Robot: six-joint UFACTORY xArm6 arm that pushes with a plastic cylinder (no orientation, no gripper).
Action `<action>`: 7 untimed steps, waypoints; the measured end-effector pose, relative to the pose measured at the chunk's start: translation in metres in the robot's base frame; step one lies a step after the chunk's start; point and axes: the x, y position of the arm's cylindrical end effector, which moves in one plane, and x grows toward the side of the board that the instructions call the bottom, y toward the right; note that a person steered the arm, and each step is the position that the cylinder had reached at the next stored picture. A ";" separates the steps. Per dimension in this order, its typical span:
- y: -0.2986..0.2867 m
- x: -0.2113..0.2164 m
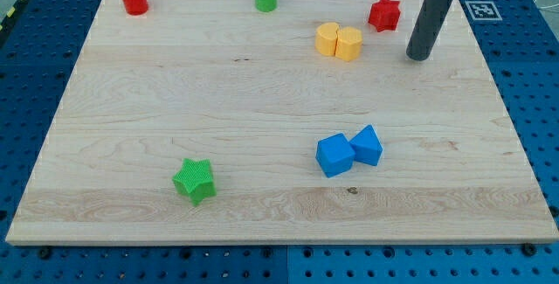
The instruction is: Move your arm to top center
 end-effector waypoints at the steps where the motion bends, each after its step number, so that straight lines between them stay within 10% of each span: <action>1: -0.006 -0.002; 7: -0.053 -0.048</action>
